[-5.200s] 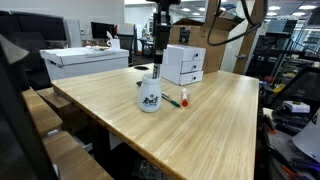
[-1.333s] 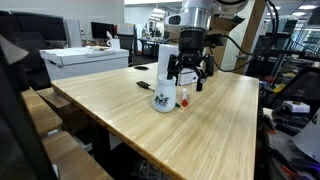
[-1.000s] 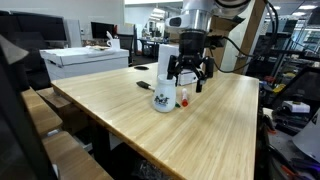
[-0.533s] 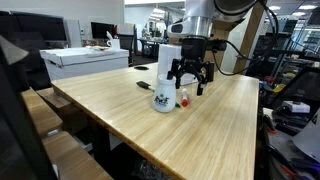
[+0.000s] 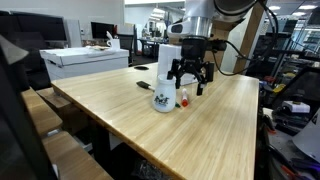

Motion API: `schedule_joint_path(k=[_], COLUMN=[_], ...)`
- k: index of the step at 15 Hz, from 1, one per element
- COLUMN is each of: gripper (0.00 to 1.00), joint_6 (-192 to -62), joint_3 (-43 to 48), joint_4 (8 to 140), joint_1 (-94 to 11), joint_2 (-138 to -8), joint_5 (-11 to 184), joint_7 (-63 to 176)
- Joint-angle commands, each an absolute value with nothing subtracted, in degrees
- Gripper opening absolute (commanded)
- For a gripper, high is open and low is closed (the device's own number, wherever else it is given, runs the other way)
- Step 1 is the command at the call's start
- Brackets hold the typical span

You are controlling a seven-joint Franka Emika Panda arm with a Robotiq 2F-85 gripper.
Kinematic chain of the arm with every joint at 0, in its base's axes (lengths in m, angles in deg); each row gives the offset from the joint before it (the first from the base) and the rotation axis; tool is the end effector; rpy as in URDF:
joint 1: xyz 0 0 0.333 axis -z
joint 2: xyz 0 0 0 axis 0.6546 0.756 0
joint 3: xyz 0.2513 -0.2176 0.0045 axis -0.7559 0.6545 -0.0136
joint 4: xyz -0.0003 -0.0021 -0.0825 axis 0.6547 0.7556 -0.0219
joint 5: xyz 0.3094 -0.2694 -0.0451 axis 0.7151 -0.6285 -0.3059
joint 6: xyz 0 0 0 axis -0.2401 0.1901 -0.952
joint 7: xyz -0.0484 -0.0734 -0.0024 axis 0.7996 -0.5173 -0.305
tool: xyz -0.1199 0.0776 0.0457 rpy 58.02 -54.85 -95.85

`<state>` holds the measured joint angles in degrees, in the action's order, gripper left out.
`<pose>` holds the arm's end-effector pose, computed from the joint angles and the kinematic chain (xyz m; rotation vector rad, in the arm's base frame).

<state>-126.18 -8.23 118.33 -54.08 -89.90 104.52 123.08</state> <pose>0.4667 0.1839 0.2794 -2.3968 -1.7344 -0.0474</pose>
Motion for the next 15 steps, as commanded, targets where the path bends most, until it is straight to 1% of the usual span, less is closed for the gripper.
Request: schedule_joint_path(k=[1, 12, 13, 14, 15], gripper=[1.00, 1.00, 0.96, 0.75, 0.72], joint_6=[-127.1, -130.7, -131.3, -131.4, -131.7], joint_3=[-9.2, -11.8, -12.3, -12.5, -12.7], joint_4=[118.8, 118.8, 119.2, 119.2, 119.1], joint_1=[-52.9, -53.3, -53.2, -53.2, -53.2], joint_2=[-89.0, -85.9, -86.1, -86.0, -85.9], joint_5=[103.0, 100.1, 99.8, 99.6, 99.5], joint_7=[124.1, 126.5, 126.8, 126.9, 126.8])
